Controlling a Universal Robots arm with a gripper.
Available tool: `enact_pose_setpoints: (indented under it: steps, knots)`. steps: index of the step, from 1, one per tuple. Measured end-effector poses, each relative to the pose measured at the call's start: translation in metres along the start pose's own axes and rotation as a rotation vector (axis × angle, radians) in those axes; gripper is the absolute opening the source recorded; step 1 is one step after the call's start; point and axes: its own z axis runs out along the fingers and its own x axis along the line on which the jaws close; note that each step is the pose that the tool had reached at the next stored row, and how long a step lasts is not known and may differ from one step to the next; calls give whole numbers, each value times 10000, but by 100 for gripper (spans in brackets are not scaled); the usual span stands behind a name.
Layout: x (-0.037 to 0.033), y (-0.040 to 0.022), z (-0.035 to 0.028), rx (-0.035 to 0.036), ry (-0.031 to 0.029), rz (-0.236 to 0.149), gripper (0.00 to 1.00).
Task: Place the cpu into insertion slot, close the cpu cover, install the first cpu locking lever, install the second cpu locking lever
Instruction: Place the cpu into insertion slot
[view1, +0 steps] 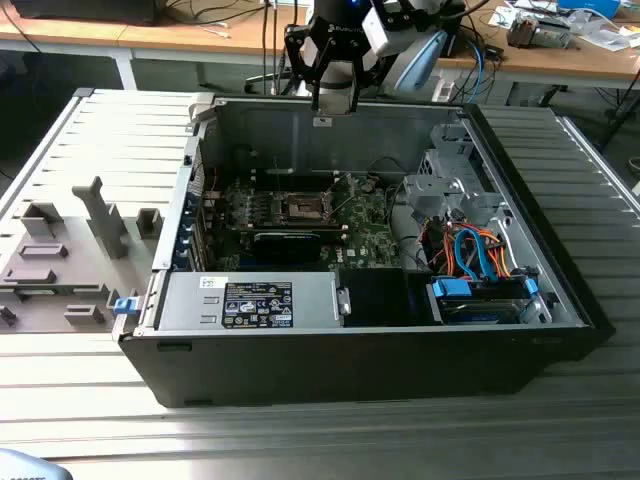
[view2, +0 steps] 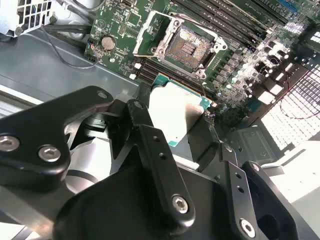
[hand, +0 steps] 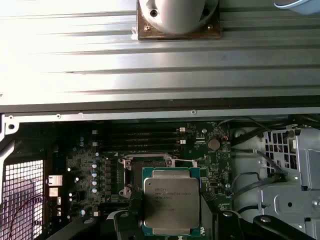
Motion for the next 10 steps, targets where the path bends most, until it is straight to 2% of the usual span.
enact_pose_setpoints:
  steps: [10]
  knots:
    - [14, -1, 2, 1, 0, -1, 55]
